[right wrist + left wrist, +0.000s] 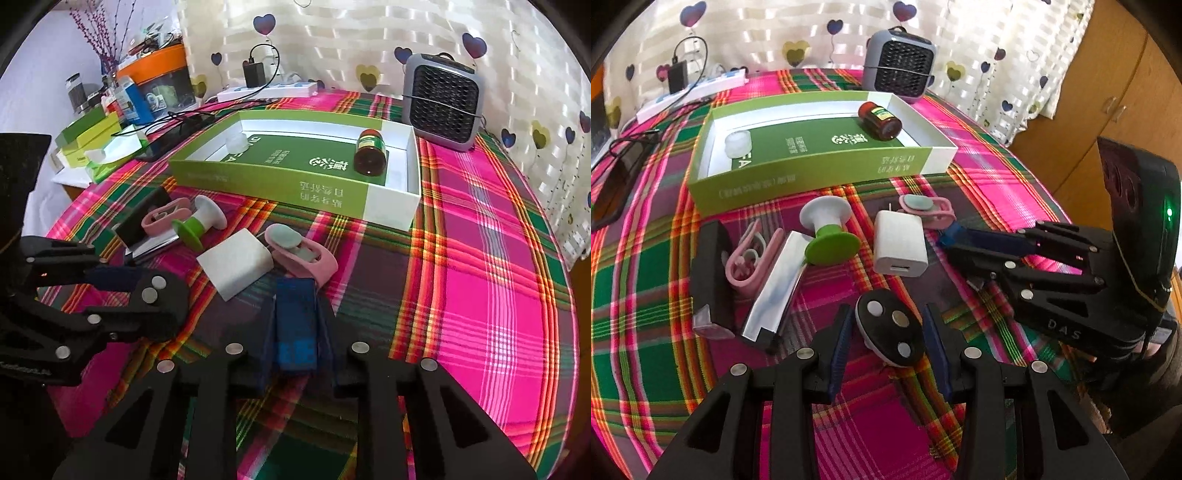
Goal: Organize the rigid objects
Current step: 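Grasp the black round object with the left gripper while the right grasps the blue USB stick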
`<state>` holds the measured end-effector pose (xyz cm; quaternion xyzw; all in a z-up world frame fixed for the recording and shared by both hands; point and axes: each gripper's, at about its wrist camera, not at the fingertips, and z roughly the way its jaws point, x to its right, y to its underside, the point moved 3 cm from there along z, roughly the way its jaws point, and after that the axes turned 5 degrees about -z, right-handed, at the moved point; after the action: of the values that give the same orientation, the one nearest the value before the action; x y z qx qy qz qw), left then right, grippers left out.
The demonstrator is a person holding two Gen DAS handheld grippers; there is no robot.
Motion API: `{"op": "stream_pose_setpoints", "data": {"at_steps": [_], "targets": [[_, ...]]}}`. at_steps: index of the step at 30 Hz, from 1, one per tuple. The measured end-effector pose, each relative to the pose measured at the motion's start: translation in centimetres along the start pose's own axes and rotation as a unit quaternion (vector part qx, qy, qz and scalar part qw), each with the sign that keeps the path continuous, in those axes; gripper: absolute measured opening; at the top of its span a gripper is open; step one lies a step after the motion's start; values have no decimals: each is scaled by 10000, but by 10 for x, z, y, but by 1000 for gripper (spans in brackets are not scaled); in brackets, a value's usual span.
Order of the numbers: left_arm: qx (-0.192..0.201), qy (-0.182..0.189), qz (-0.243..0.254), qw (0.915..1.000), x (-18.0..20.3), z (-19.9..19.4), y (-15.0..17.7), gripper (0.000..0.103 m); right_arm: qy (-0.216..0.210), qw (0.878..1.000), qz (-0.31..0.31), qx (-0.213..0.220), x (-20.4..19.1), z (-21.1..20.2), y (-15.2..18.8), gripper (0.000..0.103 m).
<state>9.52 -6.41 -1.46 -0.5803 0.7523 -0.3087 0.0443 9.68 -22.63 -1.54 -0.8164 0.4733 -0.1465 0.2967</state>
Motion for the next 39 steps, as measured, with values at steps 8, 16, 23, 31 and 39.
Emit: {"op": "stream_pose_setpoints", "data": {"at_steps": [8, 16, 23, 31, 39], "targets": [[48, -4, -76, 10000, -2, 0, -1, 37, 2, 10000, 62, 20, 0, -2, 2, 23], [85, -56, -82, 9999, -4, 0, -1, 26, 4, 9999, 114, 29, 1, -2, 2, 23], [99, -50, -79, 9999, -4, 0, -1, 25, 15, 9999, 118, 28, 0, -2, 2, 23], [101, -47, -86, 9999, -4, 0, -1, 25, 13, 9999, 115, 28, 1, -2, 2, 23], [117, -91, -58, 9999, -4, -1, -1, 25, -10, 9999, 165, 36, 2, -2, 2, 23]]}}
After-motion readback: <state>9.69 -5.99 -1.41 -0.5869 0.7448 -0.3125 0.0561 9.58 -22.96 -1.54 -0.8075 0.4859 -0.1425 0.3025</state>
